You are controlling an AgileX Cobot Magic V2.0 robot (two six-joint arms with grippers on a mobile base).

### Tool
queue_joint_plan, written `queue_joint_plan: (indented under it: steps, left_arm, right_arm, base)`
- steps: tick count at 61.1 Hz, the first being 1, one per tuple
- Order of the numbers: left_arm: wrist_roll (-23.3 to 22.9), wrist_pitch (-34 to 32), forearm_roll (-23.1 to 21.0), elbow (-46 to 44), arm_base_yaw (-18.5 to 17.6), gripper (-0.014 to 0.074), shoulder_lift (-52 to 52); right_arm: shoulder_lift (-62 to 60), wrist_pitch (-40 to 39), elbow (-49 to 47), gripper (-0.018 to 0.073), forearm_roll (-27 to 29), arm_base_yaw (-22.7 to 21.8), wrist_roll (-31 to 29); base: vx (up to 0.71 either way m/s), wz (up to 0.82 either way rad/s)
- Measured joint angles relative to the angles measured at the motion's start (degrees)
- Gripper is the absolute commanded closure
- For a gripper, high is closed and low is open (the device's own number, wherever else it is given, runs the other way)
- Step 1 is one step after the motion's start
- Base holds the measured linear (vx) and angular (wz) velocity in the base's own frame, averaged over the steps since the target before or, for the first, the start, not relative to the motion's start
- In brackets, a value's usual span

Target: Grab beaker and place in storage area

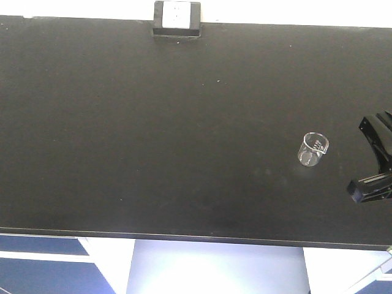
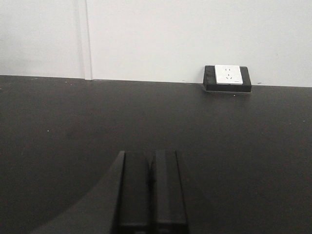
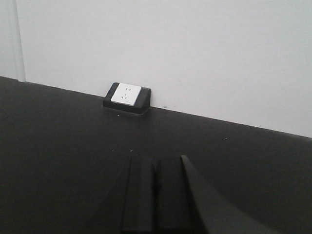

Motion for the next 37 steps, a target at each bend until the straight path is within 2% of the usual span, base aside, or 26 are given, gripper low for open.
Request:
queue_joint_plan:
  steps: [6, 14, 21, 28, 37]
  left_arm:
    - [0.0, 0.0, 0.0, 0.0, 0.0, 0.0605, 0.0]
    - [0.0, 0.0, 0.0, 0.0, 0.0, 0.0605, 0.0]
    - [0.0, 0.0, 0.0, 0.0, 0.0, 0.0605, 0.0]
    - [0.0, 0.0, 0.0, 0.0, 0.0, 0.0605, 0.0]
    - [0.0, 0.0, 0.0, 0.0, 0.0, 0.0605, 0.0]
  right_arm:
    - [-1.7, 1.9, 0.0, 0.0567, 7.2, 0.4, -6.2]
    - [-5.4, 6.9, 0.0, 0.0567, 21.0, 0.5, -20.5]
    - [-8.6, 12.0, 0.7, 0.0567, 29.4, 0.5, -30.9]
    - [-13.8, 13.9, 5.5, 0.0567, 33.0, -0.1, -34.5]
    - [-23.5, 15.1, 14.3, 0.0567, 36.3, -2.7, -33.9]
  base:
    - [0.0, 0.0]
    - [0.0, 0.0]
    - [0.0, 0.0]
    - [0.0, 0.0]
    - [0.0, 0.0]
